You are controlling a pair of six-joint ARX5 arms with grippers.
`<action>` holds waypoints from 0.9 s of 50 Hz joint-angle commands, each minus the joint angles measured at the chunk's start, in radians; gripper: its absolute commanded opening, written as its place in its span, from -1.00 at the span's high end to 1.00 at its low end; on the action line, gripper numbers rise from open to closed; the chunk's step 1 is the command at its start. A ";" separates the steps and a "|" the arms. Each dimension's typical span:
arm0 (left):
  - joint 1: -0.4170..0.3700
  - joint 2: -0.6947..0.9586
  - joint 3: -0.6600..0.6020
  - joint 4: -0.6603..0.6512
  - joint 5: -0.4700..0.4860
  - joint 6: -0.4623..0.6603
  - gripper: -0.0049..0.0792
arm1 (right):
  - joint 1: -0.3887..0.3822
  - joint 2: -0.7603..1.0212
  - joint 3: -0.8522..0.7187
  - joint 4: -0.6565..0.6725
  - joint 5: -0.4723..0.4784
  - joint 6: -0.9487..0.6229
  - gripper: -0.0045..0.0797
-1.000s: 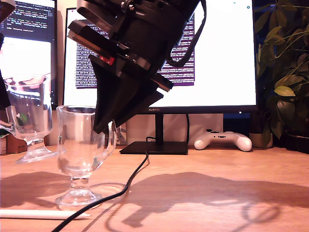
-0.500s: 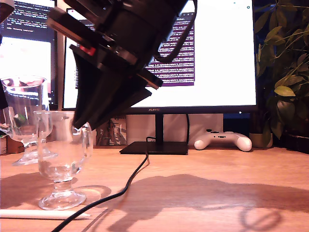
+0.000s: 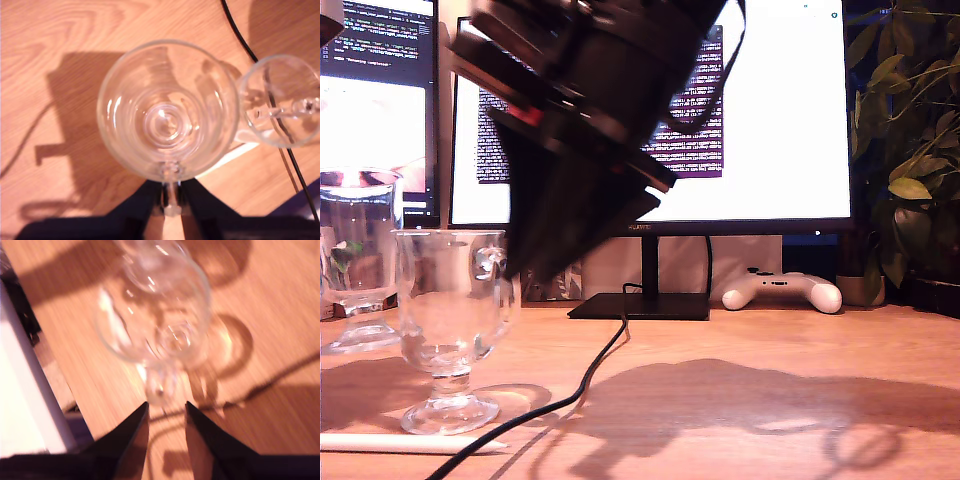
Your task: Pick the small glass cups in front of you with each of your hands, and place them behind the white pen
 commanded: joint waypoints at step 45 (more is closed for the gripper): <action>-0.012 -0.141 -0.105 0.082 -0.032 -0.032 0.94 | -0.125 -0.089 0.023 -0.018 -0.027 -0.010 0.41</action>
